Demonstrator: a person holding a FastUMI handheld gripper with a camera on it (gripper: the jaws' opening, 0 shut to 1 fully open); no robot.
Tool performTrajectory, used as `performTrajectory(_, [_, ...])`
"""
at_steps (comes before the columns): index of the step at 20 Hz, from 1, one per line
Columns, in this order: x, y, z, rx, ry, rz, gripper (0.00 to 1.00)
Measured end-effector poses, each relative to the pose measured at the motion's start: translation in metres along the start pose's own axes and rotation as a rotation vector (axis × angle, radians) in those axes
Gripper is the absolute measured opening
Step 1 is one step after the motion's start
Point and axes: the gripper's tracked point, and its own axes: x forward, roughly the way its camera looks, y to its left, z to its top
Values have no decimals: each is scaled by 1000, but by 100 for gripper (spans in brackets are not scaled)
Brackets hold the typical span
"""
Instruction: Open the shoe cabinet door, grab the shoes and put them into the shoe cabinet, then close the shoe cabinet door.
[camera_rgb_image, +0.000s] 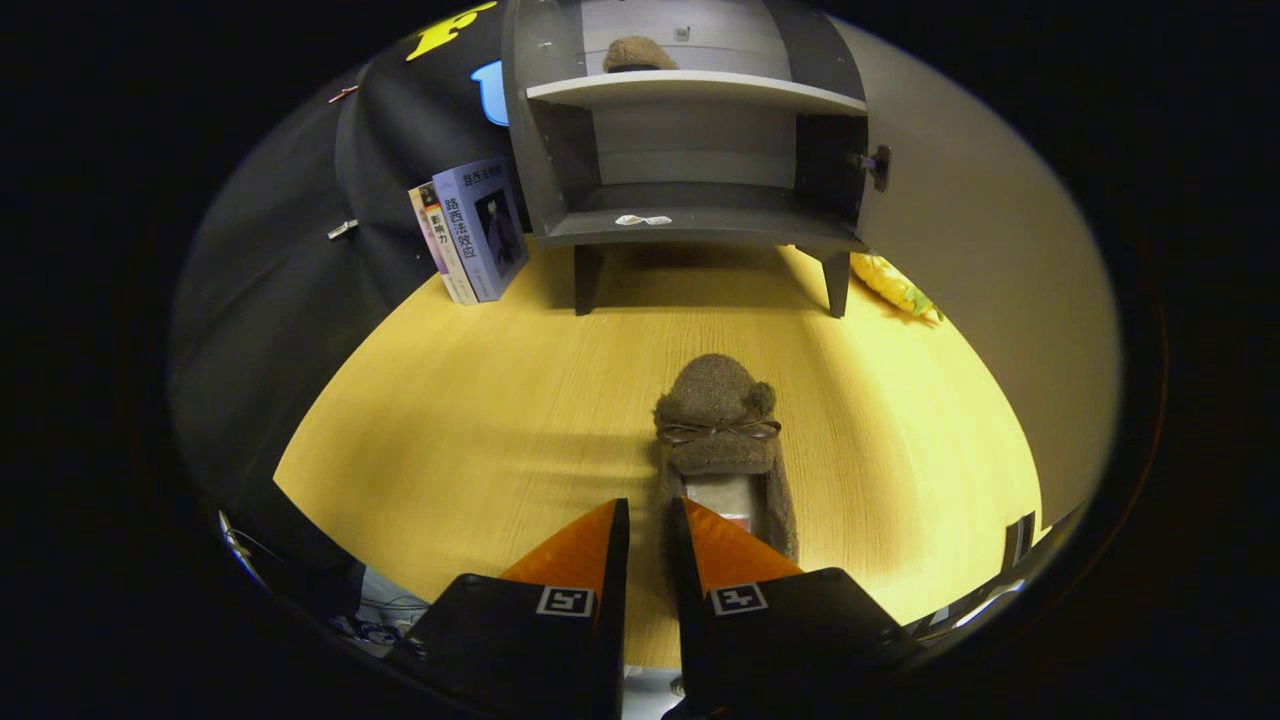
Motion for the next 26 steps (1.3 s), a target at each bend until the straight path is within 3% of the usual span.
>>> performTrajectory(5, [34,-7,-11,-9,-6,-15,28])
performTrajectory(12, [65,-8,6,-5,-72,-9,28])
performTrajectory(18, [87,-17,16,-32,-44,-26,29])
performTrajectory(20, [88,-19,20,-28,-52,-40,27])
performTrajectory(21, [94,-18,23,-27,-47,-47,13])
performTrajectory(26, [95,-19,24,2,-48,-38,13])
